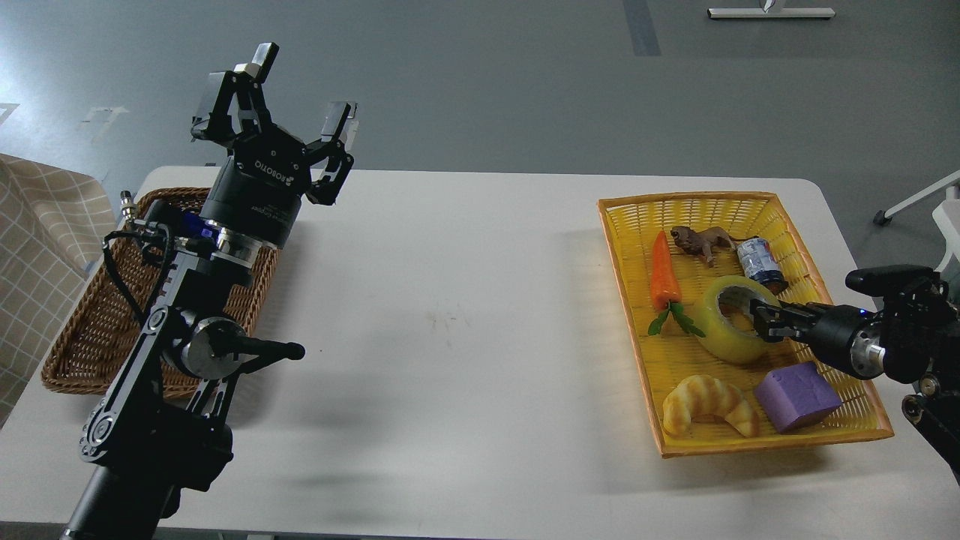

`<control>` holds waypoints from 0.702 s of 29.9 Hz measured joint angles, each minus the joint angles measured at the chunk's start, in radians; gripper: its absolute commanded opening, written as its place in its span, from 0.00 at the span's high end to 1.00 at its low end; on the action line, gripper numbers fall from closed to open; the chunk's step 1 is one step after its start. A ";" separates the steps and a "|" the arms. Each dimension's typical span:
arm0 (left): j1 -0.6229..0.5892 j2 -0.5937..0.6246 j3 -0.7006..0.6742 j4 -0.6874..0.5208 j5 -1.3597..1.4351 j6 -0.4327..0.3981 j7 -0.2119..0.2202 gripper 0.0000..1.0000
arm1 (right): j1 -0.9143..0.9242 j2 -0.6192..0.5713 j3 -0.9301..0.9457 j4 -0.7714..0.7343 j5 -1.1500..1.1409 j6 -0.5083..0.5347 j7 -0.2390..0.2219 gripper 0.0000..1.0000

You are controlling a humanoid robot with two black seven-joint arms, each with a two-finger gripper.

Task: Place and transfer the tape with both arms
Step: 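Lower the right gripper into the tape roll's hole and grip its rim, then lift the tape roll with the right gripper and set it on the table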

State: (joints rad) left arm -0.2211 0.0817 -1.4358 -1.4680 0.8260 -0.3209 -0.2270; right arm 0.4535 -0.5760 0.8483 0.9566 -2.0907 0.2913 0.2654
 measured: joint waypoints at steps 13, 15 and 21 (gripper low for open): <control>-0.001 -0.007 0.008 -0.004 -0.002 -0.015 -0.002 0.02 | 0.006 -0.082 0.003 0.056 0.006 0.046 0.030 0.85; -0.001 -0.009 0.008 -0.003 -0.002 -0.015 -0.002 0.02 | 0.007 -0.099 0.003 0.071 0.006 0.046 0.035 0.85; -0.002 -0.013 0.009 -0.002 -0.002 -0.015 -0.002 0.02 | 0.020 -0.120 0.013 0.128 0.016 0.046 0.036 0.85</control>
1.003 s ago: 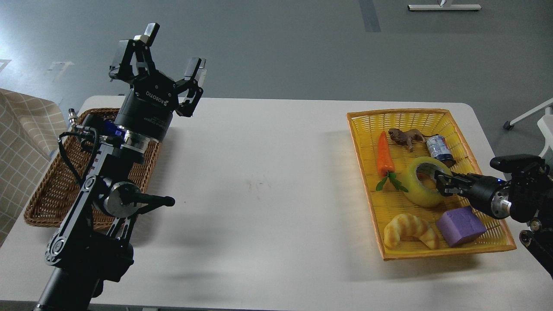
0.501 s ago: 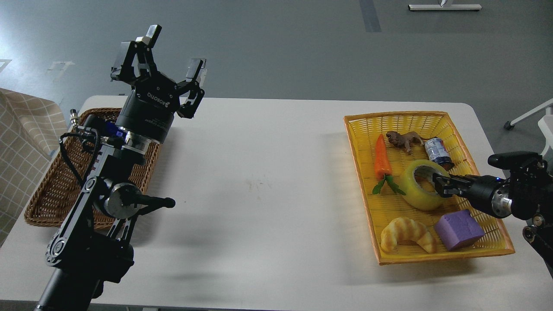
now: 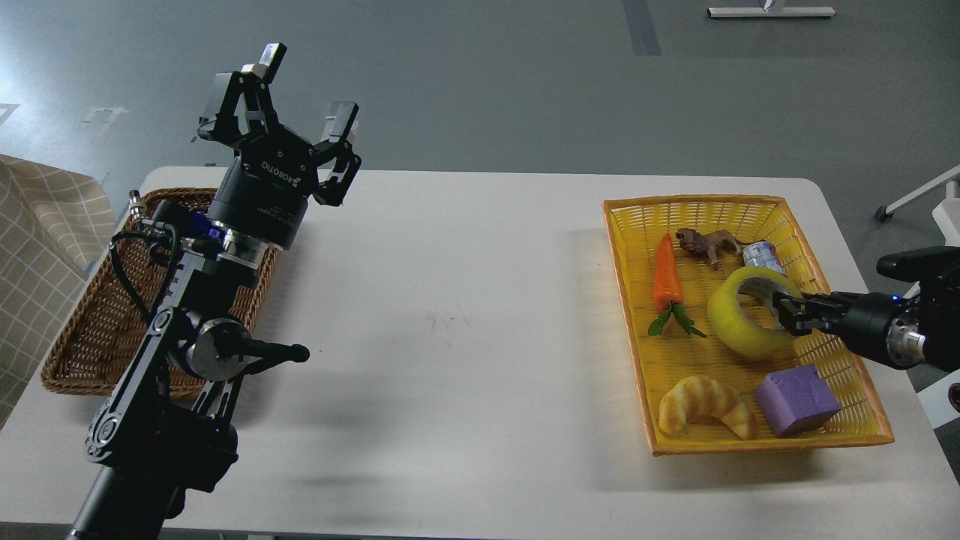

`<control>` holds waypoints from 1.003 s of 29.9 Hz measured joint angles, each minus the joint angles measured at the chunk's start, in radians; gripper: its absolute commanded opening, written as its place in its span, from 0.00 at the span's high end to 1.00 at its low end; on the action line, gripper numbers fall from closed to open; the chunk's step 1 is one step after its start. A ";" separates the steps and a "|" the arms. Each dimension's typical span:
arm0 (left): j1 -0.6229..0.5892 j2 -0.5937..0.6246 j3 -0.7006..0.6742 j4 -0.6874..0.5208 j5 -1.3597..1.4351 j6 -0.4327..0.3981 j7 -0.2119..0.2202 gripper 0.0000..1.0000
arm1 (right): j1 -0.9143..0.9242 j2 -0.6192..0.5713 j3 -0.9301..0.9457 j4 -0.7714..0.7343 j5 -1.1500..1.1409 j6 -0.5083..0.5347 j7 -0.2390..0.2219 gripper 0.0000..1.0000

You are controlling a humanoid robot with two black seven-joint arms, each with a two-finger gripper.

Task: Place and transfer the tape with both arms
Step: 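Lift the tape roll with the right gripper and set it on the table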

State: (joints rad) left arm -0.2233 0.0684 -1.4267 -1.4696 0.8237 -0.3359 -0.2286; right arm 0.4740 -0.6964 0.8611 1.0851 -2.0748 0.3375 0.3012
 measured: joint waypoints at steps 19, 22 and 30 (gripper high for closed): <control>-0.002 0.000 0.003 0.006 0.000 0.010 0.002 0.02 | 0.350 0.189 -0.286 0.038 -0.020 0.061 -0.002 0.86; -0.003 0.001 0.002 0.006 0.000 0.012 0.002 0.02 | 0.402 0.274 -0.354 -0.006 -0.054 0.064 -0.003 0.86; -0.004 0.007 -0.007 0.006 -0.002 0.010 0.000 0.02 | 0.508 0.493 -0.460 -0.140 -0.086 0.064 -0.008 0.85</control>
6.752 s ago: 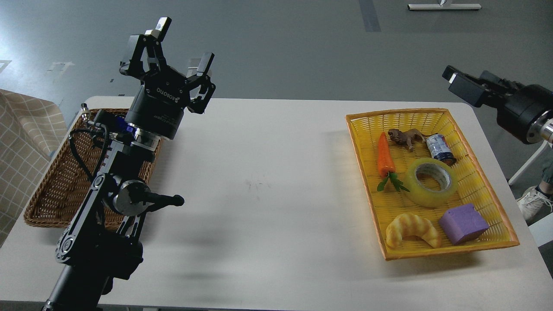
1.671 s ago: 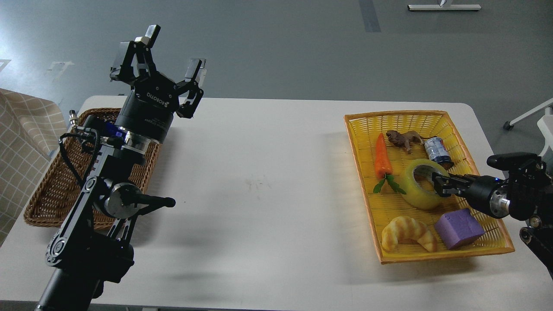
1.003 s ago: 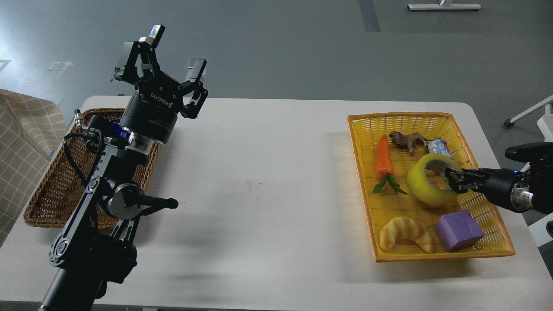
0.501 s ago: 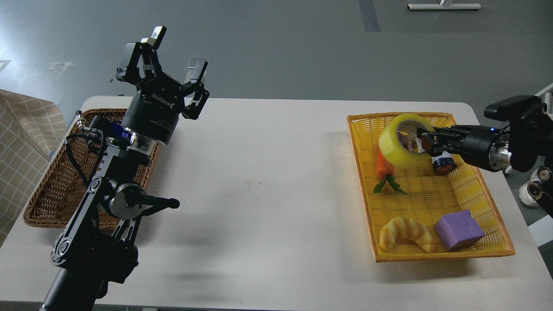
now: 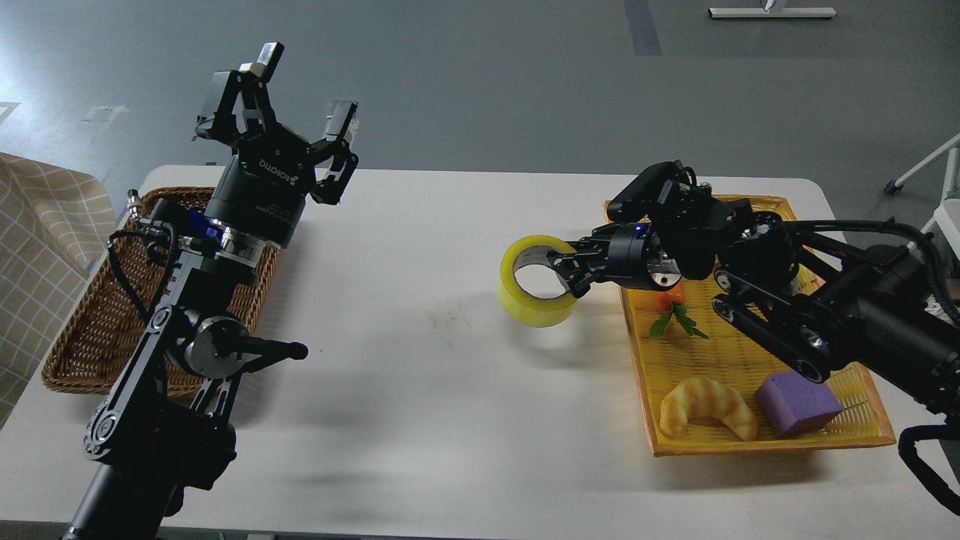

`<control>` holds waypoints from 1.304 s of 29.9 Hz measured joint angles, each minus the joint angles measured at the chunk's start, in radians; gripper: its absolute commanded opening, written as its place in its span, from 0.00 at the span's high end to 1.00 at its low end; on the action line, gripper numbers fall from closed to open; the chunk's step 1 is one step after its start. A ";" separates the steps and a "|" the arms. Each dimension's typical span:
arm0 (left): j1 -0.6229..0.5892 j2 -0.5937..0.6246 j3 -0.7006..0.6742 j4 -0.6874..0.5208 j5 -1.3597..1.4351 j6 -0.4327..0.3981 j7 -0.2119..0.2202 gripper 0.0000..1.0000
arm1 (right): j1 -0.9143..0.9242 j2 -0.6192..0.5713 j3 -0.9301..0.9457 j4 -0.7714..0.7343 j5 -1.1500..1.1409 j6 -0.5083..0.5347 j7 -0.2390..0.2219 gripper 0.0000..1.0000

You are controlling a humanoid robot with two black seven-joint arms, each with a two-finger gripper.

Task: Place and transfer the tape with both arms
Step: 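Lift the tape roll with the right gripper and set it on the table, then release the tape and raise the right gripper away from it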

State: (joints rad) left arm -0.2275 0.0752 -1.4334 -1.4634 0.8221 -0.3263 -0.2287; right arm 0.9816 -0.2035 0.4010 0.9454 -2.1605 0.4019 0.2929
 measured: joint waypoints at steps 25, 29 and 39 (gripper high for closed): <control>0.004 0.007 -0.004 -0.003 0.002 0.006 0.000 0.02 | -0.045 0.199 -0.046 -0.145 -0.002 -0.099 -0.037 0.83; 0.004 0.009 -0.004 -0.004 0.002 0.006 0.000 0.02 | -0.051 0.203 -0.041 -0.144 0.001 -0.103 -0.037 0.77; 0.010 0.012 -0.004 -0.006 0.003 0.009 0.002 0.02 | -0.104 0.204 0.017 -0.138 0.009 -0.137 -0.037 0.40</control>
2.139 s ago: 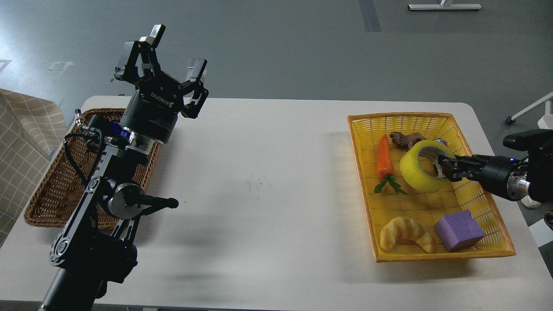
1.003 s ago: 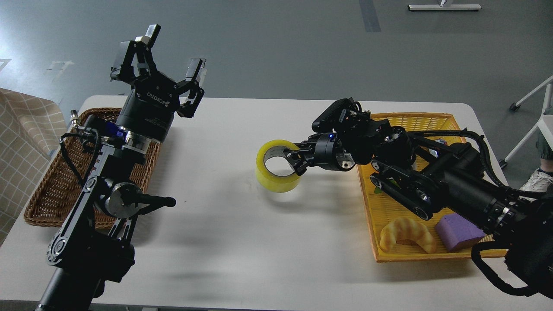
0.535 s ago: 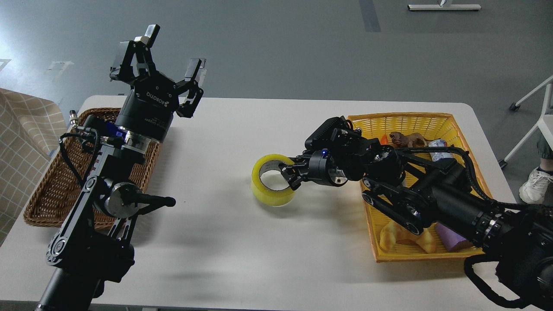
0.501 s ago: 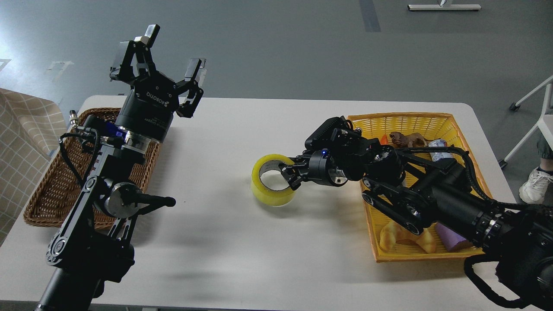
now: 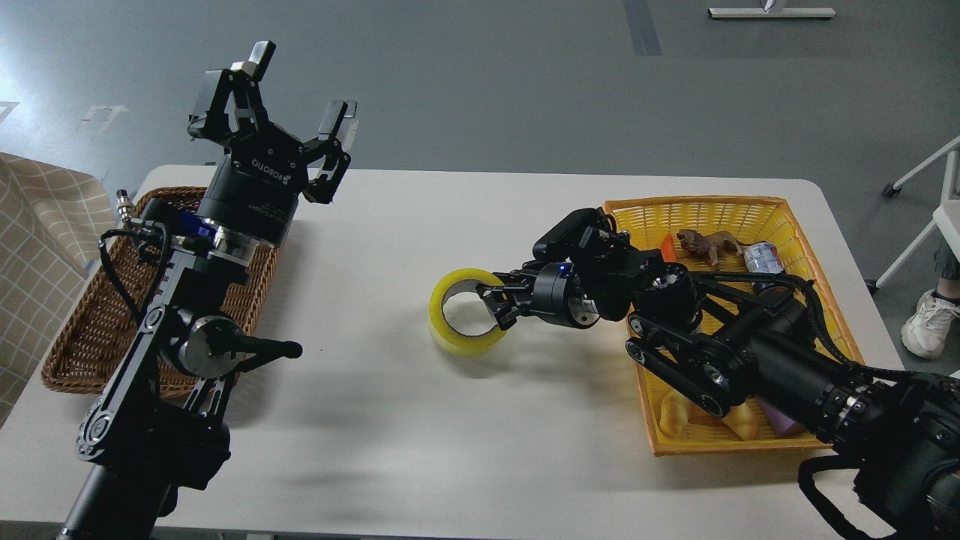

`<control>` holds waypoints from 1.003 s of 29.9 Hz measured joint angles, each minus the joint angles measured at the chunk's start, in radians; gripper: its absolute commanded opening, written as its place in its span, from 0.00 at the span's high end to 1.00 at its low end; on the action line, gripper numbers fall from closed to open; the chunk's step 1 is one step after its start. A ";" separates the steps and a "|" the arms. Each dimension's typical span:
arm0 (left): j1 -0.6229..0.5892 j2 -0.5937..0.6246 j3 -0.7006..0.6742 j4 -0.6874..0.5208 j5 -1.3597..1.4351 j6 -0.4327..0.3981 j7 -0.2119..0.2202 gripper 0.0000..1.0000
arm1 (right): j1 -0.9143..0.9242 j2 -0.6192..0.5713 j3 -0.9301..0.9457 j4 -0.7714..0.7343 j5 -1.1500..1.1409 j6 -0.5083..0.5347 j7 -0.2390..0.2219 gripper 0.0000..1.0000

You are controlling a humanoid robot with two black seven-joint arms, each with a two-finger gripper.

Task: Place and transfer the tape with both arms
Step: 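Release the tape and raise the right gripper away from it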

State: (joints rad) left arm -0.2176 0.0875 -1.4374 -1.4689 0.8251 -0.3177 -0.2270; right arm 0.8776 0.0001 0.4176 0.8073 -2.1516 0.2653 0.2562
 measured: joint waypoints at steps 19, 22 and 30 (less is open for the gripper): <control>0.005 0.044 -0.025 0.001 -0.001 0.071 0.010 0.02 | -0.002 0.000 0.377 0.083 0.041 -0.142 -0.001 0.00; 0.001 0.064 -0.018 0.001 0.000 0.080 0.013 0.02 | -0.016 0.000 0.486 0.178 0.074 -0.147 -0.002 0.00; -0.035 0.100 -0.017 -0.003 0.008 0.085 -0.006 0.02 | -0.160 -0.010 0.779 0.473 0.432 -0.133 -0.065 0.00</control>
State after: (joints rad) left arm -0.2526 0.1879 -1.4541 -1.4722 0.8334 -0.2324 -0.2325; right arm 0.7179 -0.0096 1.1970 1.2798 -1.7194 0.1325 0.1912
